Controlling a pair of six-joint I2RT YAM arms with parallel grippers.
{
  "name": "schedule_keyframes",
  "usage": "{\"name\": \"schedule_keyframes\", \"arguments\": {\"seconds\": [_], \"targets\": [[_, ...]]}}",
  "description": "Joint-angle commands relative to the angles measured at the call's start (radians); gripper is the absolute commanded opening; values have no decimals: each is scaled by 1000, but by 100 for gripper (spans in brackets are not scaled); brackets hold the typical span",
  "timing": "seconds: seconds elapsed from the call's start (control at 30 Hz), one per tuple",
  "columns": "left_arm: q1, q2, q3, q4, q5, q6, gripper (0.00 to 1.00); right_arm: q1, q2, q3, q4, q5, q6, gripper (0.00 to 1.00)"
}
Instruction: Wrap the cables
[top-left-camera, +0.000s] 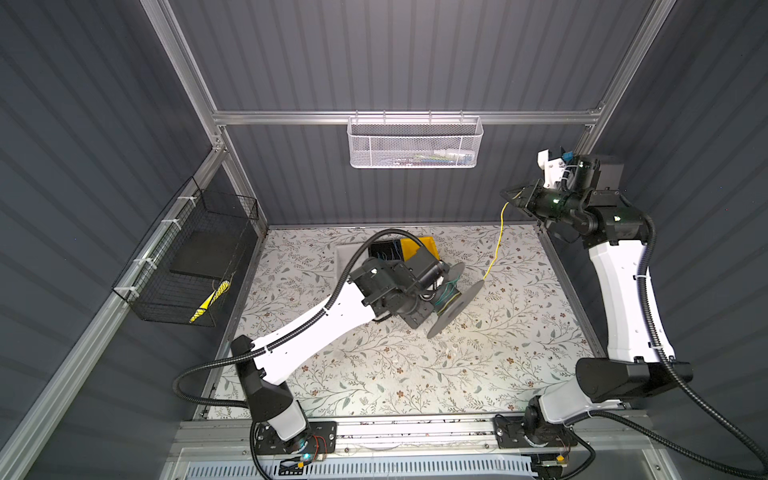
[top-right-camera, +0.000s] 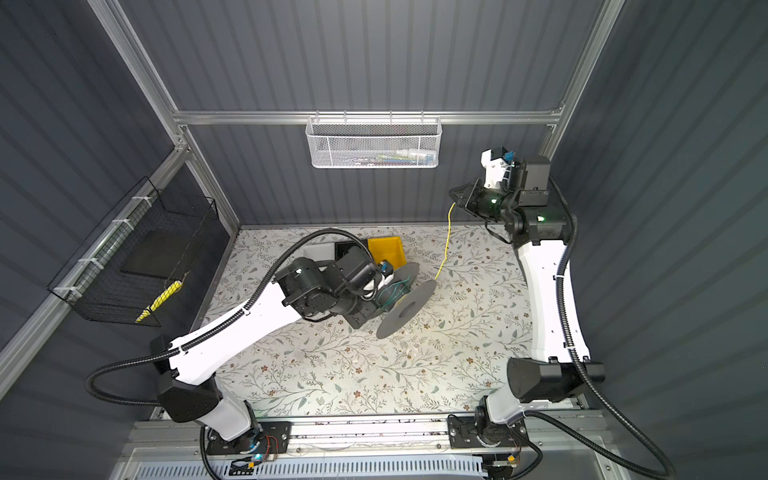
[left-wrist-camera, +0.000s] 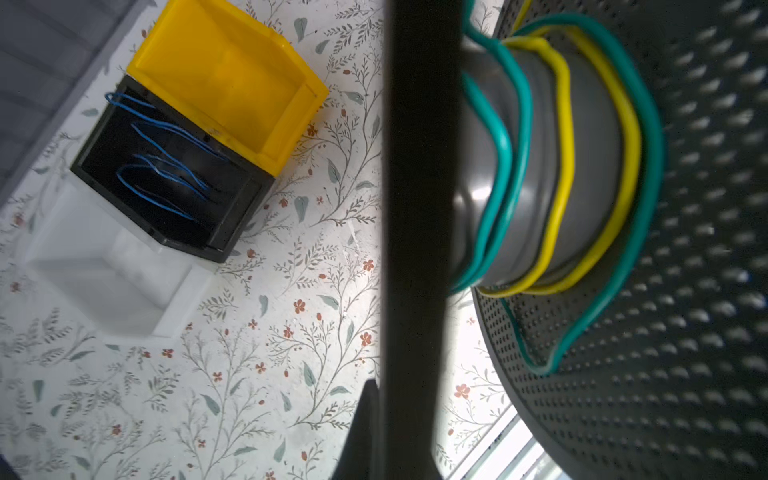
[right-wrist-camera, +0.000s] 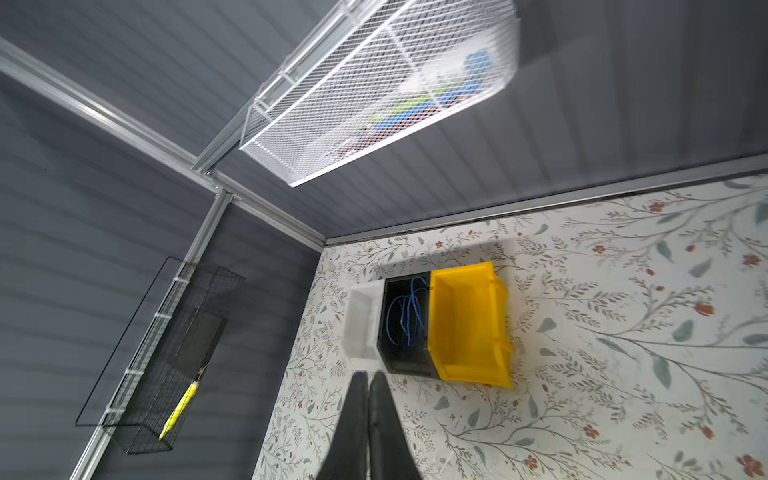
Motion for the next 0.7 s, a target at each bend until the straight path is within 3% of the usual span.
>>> {"name": "schedule_keyframes", "arguments": {"seconds": [0.0,0.2,0.47,0.67], "targets": [[-23,51,47,-102,-152,8,0,39,-18,38,58,-17,48,0],[-23,105,101,-59,-173,-115,0,135,-90,-47,168,-51,119,0],[-9,196,205,-29,-198,-344,0,181,-243,-325,483,-157,373,0],[68,131,131,151,-91,-477,0,213,-352,-556,755,-235,602,0]]}}
